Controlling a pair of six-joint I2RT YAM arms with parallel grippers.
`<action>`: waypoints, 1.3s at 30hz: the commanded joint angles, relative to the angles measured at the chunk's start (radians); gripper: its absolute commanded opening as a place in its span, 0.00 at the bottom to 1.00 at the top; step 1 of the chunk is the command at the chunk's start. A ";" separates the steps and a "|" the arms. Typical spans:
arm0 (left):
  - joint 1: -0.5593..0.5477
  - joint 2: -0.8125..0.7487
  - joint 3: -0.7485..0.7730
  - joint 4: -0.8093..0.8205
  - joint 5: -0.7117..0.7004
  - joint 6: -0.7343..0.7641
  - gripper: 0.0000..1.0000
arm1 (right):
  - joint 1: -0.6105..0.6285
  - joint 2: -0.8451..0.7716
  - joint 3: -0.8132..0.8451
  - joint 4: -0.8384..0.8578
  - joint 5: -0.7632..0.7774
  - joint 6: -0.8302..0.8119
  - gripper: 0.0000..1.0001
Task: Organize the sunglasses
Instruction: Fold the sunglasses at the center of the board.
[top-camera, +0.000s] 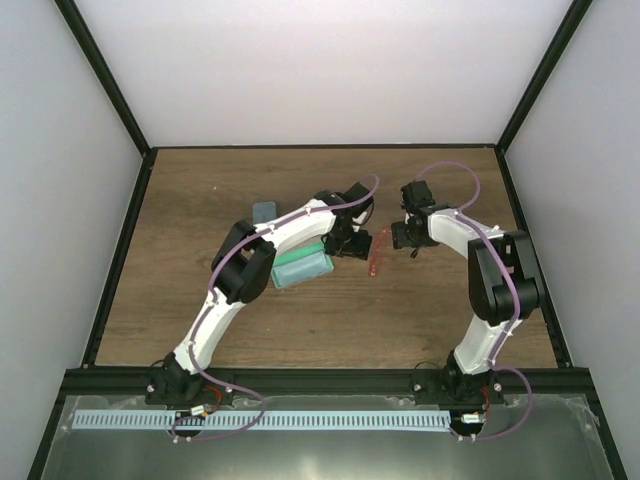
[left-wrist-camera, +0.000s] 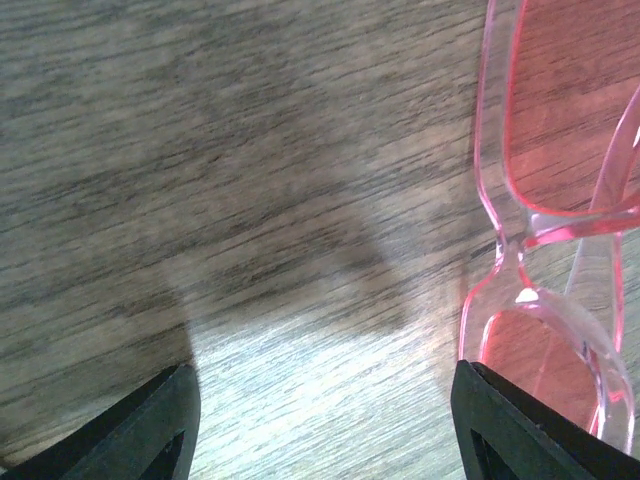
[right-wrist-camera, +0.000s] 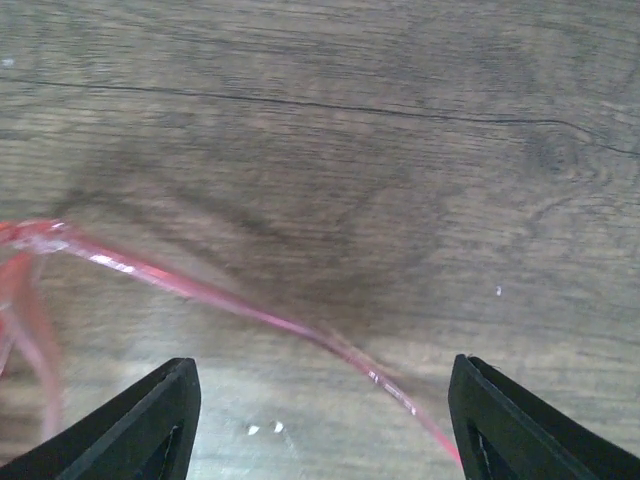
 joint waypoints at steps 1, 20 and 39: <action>-0.006 -0.048 -0.011 -0.031 0.002 0.004 0.70 | -0.022 0.057 0.031 0.068 0.012 -0.042 0.69; -0.070 0.100 0.072 -0.019 0.125 0.017 0.70 | 0.015 0.072 0.045 -0.023 -0.072 0.036 0.05; -0.017 -0.051 0.077 -0.021 0.125 0.030 0.77 | 0.094 -0.010 0.052 -0.195 0.064 0.118 0.01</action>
